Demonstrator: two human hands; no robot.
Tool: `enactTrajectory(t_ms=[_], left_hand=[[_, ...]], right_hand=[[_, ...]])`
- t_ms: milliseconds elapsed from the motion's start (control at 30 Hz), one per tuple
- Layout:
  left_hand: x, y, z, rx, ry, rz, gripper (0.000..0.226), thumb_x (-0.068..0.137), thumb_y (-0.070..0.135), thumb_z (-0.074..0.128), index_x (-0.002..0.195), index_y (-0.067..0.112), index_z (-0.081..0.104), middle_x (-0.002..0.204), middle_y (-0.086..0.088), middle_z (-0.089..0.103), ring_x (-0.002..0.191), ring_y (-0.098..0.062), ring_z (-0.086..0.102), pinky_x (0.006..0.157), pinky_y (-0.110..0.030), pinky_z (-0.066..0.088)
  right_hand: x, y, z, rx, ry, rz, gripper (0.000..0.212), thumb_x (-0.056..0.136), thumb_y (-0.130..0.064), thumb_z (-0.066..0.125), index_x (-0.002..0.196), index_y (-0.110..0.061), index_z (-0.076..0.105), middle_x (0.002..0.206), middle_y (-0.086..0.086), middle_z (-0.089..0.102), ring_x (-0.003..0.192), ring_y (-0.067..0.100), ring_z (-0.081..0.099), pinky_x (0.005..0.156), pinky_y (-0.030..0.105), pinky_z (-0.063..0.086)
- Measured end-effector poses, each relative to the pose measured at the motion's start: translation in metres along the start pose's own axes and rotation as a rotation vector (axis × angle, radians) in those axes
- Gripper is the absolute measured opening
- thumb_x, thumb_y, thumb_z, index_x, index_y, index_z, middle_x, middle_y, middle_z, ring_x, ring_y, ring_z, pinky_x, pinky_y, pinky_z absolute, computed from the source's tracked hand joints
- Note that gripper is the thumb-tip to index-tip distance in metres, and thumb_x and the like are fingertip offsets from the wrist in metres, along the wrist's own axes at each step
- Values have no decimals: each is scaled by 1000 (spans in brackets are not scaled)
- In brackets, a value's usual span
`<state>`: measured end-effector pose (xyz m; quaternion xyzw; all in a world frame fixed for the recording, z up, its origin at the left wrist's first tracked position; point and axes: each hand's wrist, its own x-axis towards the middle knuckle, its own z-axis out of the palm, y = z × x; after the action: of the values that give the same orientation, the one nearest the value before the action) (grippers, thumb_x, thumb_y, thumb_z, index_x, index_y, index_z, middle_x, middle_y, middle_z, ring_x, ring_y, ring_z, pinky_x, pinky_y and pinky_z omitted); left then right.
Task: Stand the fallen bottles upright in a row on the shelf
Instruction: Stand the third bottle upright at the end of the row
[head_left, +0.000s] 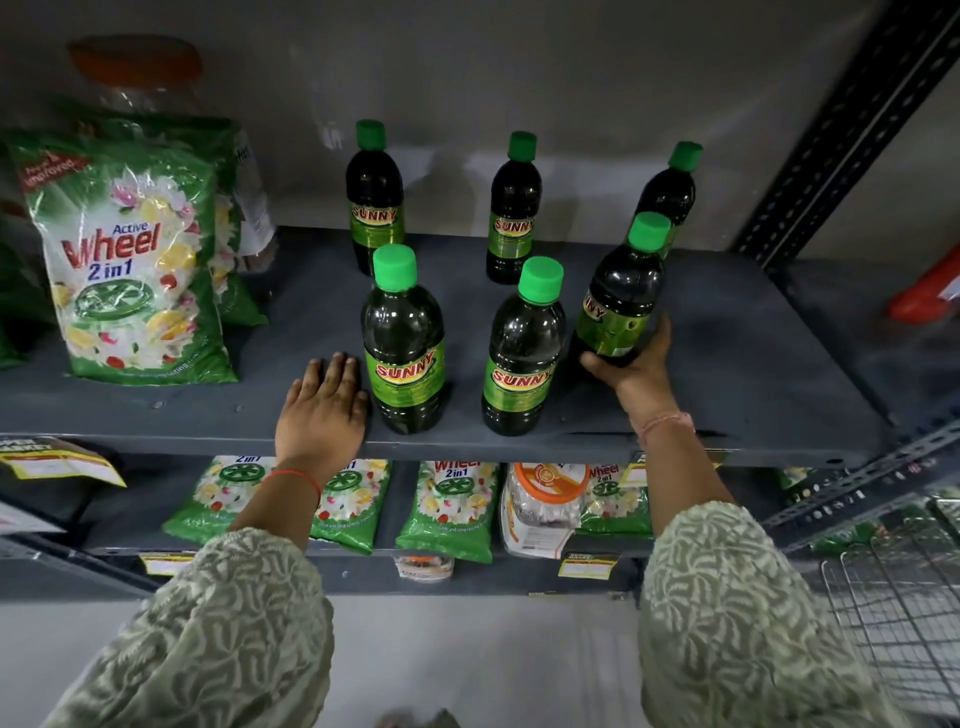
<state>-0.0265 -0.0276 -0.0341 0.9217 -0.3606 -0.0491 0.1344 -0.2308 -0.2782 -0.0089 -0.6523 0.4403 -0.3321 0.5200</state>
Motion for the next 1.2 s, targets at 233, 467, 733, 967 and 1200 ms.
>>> enactTrajectory(t_ms=[233, 467, 733, 967, 1200], left_hand=[[1, -1, 0, 2, -13, 0, 52, 97, 28, 25, 144, 14, 13, 158, -5, 12, 146, -26, 8, 119, -39, 9], [0, 0, -1, -4, -9, -1, 51, 97, 28, 25, 145, 14, 14, 158, -4, 12, 146, -26, 7, 119, -39, 9], [0, -1, -1, 14, -6, 0, 51, 97, 28, 25, 144, 14, 13, 158, -5, 11, 146, -26, 7, 119, -39, 9], [-10, 9, 2, -27, 24, 32, 51, 96, 27, 27, 144, 13, 16, 157, -5, 14, 145, -27, 10, 119, -41, 11], [1, -1, 5, -18, 44, 23, 51, 96, 26, 27, 144, 11, 17, 157, -8, 16, 145, -29, 11, 119, -42, 11]], right_hand=[[-2, 2, 11, -9, 149, -53, 72, 58, -10, 83, 119, -5, 43, 118, 11, 57, 106, 23, 54, 92, 35, 45], [18, 9, -29, 24, -242, 21, 89, 62, -4, 77, 137, -9, 29, 136, 7, 46, 126, 24, 42, 113, 49, 29], [4, 18, 24, -87, 292, -62, 92, 37, -36, 88, 114, -8, 46, 115, 15, 57, 110, 31, 54, 93, 50, 49], [-47, 13, -4, -184, 301, -112, 62, 56, -22, 85, 103, -2, 51, 106, 17, 59, 97, 27, 56, 83, 34, 48], [-78, 17, -5, -236, 277, -128, 60, 58, -25, 84, 103, -1, 52, 106, 19, 59, 99, 30, 54, 81, 34, 45]])
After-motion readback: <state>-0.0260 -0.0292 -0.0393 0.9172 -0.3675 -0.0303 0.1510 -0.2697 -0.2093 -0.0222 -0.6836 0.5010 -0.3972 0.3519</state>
